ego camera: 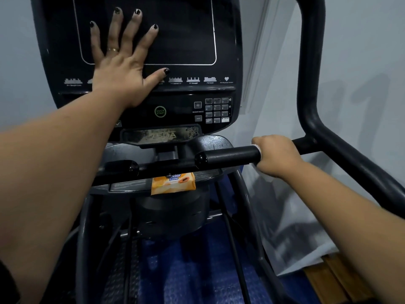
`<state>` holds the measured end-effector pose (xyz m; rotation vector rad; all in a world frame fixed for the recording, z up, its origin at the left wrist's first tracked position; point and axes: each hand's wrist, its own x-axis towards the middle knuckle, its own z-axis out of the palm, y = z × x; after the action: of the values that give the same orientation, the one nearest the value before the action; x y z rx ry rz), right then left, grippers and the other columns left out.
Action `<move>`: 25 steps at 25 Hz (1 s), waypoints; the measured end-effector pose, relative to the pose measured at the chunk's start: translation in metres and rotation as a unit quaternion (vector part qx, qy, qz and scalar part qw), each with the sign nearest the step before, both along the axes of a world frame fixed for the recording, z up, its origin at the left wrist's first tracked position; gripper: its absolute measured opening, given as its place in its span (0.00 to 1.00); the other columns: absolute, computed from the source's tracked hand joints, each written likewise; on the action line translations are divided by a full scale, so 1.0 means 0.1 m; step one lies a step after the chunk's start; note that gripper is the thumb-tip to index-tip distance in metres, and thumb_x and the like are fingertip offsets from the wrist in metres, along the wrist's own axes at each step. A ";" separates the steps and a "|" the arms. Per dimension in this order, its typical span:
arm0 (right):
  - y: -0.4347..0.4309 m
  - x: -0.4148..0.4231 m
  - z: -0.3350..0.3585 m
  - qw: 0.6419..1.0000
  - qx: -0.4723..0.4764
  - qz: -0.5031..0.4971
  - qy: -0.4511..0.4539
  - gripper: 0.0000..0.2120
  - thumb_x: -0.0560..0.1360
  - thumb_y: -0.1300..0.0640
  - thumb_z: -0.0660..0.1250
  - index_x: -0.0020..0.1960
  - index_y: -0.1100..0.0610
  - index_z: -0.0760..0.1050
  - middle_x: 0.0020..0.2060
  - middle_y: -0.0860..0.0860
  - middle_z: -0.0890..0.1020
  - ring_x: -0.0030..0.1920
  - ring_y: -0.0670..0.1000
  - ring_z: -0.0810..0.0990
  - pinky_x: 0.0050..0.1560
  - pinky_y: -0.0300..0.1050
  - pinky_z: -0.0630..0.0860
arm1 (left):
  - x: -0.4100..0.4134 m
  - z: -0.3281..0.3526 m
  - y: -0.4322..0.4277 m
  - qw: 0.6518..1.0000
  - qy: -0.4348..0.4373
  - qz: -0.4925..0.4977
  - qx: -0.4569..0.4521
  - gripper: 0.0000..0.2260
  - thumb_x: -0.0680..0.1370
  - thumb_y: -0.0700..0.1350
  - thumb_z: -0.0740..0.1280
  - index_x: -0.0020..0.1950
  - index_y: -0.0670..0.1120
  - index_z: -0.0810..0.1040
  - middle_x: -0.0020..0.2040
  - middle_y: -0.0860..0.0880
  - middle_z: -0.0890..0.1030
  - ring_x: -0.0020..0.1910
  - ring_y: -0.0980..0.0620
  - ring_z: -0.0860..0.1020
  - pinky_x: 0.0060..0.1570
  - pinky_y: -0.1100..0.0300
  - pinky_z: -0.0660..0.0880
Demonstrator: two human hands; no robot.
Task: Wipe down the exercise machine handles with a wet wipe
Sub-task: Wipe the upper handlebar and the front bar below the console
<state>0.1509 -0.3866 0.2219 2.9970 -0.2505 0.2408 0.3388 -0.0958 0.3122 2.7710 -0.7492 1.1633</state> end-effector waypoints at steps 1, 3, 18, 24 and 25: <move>0.07 0.02 0.06 1.000 0.007 0.021 0.020 0.05 0.68 0.54 0.68 0.43 0.50 0.74 0.38 0.50 0.81 0.43 0.58 0.79 0.39 0.45 0.70 | 0.00 0.00 0.00 1.000 -0.001 -0.002 -0.001 0.34 0.78 0.69 0.49 0.79 0.57 0.46 0.81 0.51 0.42 0.79 0.44 0.39 0.74 0.35 0.40; 0.31 0.07 0.13 0.997 0.008 0.068 0.040 0.05 0.69 0.51 0.67 0.43 0.49 0.75 0.38 0.49 0.80 0.44 0.58 0.79 0.39 0.44 0.67 | 0.01 0.00 0.00 1.000 -0.004 -0.003 0.000 0.33 0.78 0.69 0.49 0.79 0.57 0.47 0.81 0.50 0.43 0.79 0.44 0.40 0.74 0.34 0.41; 1.07 0.14 -0.05 0.970 0.000 0.194 -0.145 0.22 0.71 0.32 0.66 0.40 0.52 0.73 0.29 0.47 0.74 0.30 0.52 0.71 0.33 0.42 0.59 | 0.00 0.02 -0.03 1.000 0.004 0.007 0.009 0.34 0.78 0.69 0.50 0.79 0.58 0.45 0.81 0.51 0.42 0.79 0.44 0.39 0.73 0.34 0.40; 1.23 0.21 0.12 0.985 0.086 0.136 -0.060 0.23 0.82 0.44 0.50 0.40 0.54 0.76 0.35 0.51 0.75 0.41 0.57 0.76 0.38 0.46 0.64 | -0.02 0.01 -0.03 1.000 0.010 0.015 0.004 0.33 0.78 0.69 0.51 0.80 0.58 0.46 0.81 0.52 0.43 0.79 0.45 0.39 0.74 0.34 0.40; 1.22 0.19 0.09 0.983 0.096 0.136 -0.079 0.22 0.82 0.46 0.50 0.39 0.55 0.75 0.36 0.52 0.77 0.40 0.57 0.77 0.38 0.46 0.64 | -0.02 0.01 -0.03 1.000 0.012 0.015 0.004 0.33 0.78 0.68 0.51 0.79 0.58 0.46 0.81 0.52 0.43 0.79 0.45 0.39 0.74 0.34 0.40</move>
<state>0.1702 -0.2647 0.2313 3.2008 0.1311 0.5115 0.3368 -0.0990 0.3136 2.8073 -0.7142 1.1333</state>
